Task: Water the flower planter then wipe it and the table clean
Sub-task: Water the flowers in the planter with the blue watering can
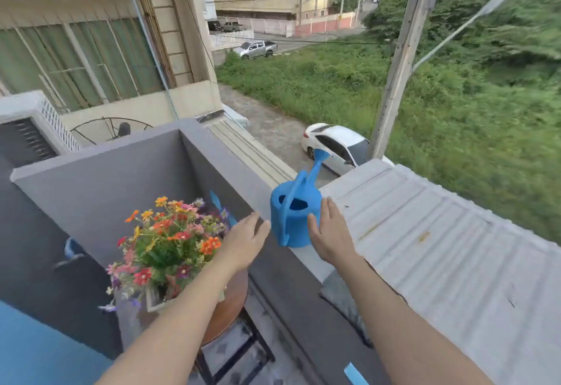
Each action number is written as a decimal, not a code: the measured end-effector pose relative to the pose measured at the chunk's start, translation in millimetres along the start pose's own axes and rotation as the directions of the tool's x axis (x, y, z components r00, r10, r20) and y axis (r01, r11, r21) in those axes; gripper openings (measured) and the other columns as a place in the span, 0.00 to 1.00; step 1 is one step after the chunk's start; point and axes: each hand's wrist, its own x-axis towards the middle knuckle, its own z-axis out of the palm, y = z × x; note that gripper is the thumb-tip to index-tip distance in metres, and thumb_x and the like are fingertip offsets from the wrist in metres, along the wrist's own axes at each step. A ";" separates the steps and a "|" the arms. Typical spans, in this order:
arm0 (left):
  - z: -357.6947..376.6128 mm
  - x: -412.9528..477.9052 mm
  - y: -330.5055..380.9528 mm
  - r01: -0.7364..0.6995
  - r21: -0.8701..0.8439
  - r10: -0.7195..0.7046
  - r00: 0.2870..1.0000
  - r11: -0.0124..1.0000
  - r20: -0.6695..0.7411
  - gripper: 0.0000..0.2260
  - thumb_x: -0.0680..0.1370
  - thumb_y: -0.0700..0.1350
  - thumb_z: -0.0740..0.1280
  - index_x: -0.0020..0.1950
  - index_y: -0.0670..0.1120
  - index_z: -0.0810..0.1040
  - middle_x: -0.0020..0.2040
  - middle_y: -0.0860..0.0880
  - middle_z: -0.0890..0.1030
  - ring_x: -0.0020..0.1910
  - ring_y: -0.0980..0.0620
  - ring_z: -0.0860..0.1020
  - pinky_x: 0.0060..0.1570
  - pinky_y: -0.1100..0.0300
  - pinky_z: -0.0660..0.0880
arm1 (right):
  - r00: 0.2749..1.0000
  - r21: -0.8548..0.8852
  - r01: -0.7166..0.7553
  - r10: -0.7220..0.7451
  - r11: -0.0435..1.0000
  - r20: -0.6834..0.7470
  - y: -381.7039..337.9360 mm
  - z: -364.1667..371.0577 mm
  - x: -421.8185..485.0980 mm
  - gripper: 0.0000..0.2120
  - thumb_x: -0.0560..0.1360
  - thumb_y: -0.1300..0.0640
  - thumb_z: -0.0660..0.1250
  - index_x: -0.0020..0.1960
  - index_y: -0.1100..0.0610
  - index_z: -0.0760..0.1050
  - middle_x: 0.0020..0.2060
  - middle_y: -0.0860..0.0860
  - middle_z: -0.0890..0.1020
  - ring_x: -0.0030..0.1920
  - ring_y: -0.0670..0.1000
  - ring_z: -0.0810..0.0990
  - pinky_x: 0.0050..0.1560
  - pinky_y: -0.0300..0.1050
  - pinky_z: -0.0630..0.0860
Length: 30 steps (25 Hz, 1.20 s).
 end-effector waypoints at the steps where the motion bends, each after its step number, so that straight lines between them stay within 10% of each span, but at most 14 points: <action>1: 9.8 3.3 0.1 0.035 -0.011 -0.034 0.999 0.999 0.032 0.27 0.81 0.57 0.53 0.75 0.42 0.61 0.74 0.45 0.65 0.73 0.48 0.63 0.70 0.54 0.59 | 0.998 -0.025 -0.060 0.061 0.998 0.033 12.9 7.9 0.8 0.29 0.80 0.46 0.49 0.74 0.64 0.56 0.74 0.60 0.61 0.75 0.61 0.58 0.74 0.54 0.56; 10: 80.1 42.3 5.8 0.124 -0.423 -0.189 0.975 0.898 -0.115 0.17 0.77 0.57 0.63 0.42 0.43 0.75 0.39 0.43 0.80 0.37 0.53 0.77 0.34 0.71 0.68 | 0.945 -0.387 -0.076 0.190 0.919 0.265 91.4 67.6 2.8 0.32 0.81 0.44 0.45 0.78 0.62 0.47 0.78 0.58 0.50 0.78 0.56 0.50 0.75 0.52 0.50; 20: 98.6 65.9 29.1 0.060 -0.735 -0.385 0.879 0.675 -0.282 0.25 0.68 0.68 0.66 0.23 0.53 0.63 0.22 0.55 0.61 0.25 0.52 0.61 0.31 0.52 0.66 | 0.938 -0.422 -0.063 0.197 0.904 0.284 100.2 78.1 4.2 0.32 0.81 0.43 0.43 0.78 0.60 0.40 0.79 0.55 0.43 0.78 0.53 0.42 0.77 0.50 0.43; 25: 60.6 58.2 44.4 -0.035 -0.697 -0.327 0.866 0.716 -0.379 0.23 0.70 0.64 0.66 0.27 0.48 0.66 0.23 0.47 0.66 0.24 0.51 0.67 0.29 0.53 0.68 | 0.977 -0.108 -0.146 0.161 0.983 0.142 72.6 62.0 11.6 0.36 0.79 0.37 0.41 0.78 0.60 0.41 0.79 0.54 0.44 0.78 0.50 0.42 0.77 0.48 0.43; 30: -12.1 33.6 59.9 -0.223 -0.497 -0.174 0.755 0.839 -0.633 0.20 0.74 0.62 0.65 0.34 0.47 0.71 0.26 0.44 0.71 0.27 0.43 0.72 0.29 0.47 0.74 | 0.988 0.217 0.069 -0.036 0.974 -0.151 -4.9 43.1 22.6 0.40 0.74 0.35 0.37 0.78 0.60 0.43 0.78 0.54 0.47 0.78 0.50 0.45 0.77 0.48 0.45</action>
